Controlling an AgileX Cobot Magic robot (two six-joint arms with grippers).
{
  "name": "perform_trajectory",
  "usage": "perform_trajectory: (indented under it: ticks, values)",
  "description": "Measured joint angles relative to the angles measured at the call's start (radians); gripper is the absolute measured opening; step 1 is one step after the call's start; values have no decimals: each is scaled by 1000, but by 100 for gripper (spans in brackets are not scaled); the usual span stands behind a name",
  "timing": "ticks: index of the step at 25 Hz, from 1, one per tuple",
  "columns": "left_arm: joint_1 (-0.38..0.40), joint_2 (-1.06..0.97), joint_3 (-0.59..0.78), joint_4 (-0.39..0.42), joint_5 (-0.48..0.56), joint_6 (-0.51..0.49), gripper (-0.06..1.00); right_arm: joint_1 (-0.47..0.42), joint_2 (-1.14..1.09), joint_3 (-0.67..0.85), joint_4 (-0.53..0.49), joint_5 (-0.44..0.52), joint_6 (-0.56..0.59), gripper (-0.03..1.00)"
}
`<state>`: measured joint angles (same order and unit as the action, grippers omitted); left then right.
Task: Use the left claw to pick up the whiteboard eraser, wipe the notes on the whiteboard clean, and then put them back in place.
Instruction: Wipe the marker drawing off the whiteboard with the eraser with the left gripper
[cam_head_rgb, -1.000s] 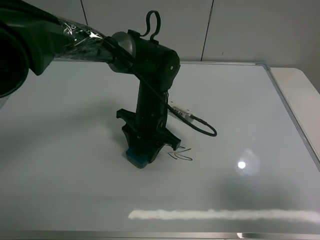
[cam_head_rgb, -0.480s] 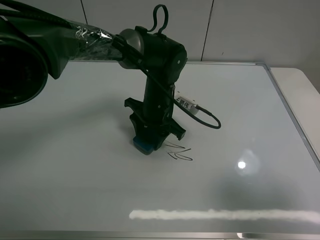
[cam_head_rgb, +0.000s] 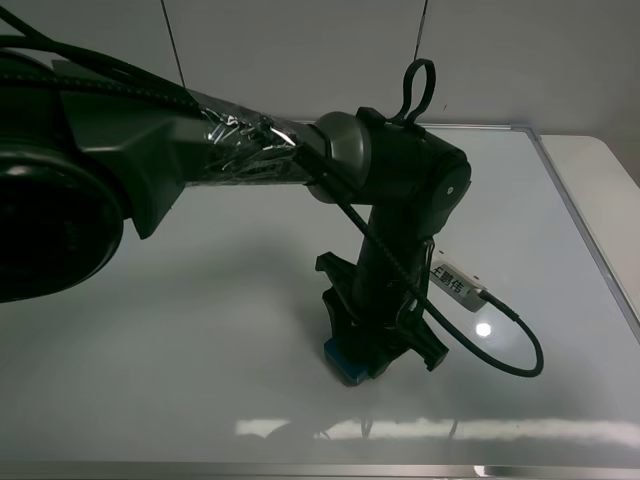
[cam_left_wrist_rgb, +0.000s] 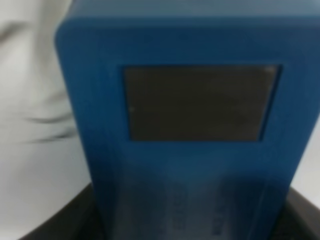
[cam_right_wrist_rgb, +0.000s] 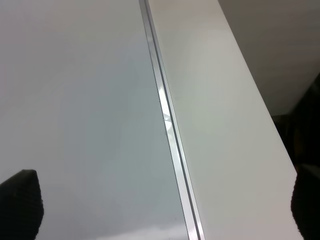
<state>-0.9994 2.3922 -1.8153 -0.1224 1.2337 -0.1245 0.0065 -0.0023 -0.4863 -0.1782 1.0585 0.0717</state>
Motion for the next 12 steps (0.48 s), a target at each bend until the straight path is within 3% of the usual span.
perform_trajectory:
  ticks: [4, 7, 12]
  values:
    - [31, 0, 0, -38, 0, 13, 55, 0, 0, 0, 0, 0, 0, 99]
    - [97, -2, -1, -43, 0, 15, 55, 0, 0, 0, 0, 0, 0, 99]
    - [191, -1, -4, 81, 0, -22, 55, 0, 0, 0, 0, 0, 0, 99]
